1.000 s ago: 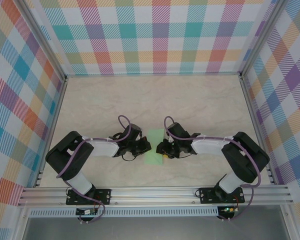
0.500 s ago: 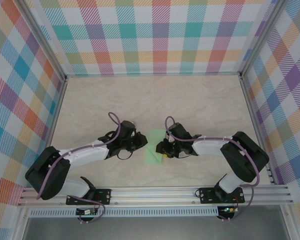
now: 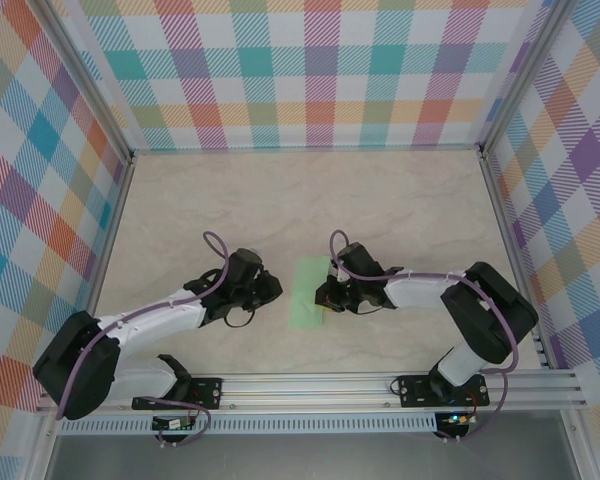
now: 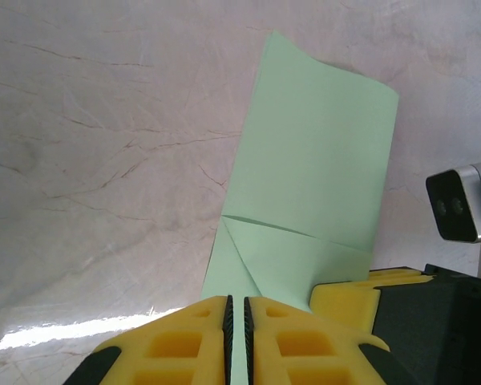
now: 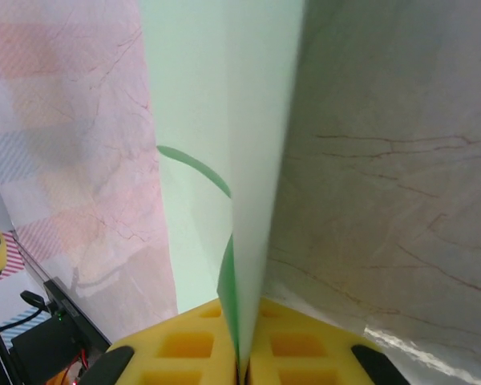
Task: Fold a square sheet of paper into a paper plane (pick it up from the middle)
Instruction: Turn over the paper at the center of the table.
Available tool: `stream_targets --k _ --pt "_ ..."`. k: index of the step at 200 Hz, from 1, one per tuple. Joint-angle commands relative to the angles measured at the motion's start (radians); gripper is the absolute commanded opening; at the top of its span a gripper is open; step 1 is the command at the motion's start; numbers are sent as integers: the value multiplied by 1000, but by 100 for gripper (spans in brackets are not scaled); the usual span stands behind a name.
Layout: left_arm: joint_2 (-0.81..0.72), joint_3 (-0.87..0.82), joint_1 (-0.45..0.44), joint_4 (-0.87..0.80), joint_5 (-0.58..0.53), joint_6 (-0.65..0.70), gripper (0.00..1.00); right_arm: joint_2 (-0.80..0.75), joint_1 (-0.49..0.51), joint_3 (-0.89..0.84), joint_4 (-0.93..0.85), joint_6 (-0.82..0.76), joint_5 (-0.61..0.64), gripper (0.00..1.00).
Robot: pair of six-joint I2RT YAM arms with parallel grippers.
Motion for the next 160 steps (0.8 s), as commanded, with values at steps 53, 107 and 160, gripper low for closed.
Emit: stream_targets --k 53,107,160 --pt "-249 -39 22 -248 -193 -1 17 -175 2 388 -788 -327 326 7" --pt "-404 -50 48 -379 -286 0 27 14 86 754 -1406 -249 868 7" --pt "-501 -50 60 -491 -373 -46 30 330 204 972 -1543 -142 951 8"
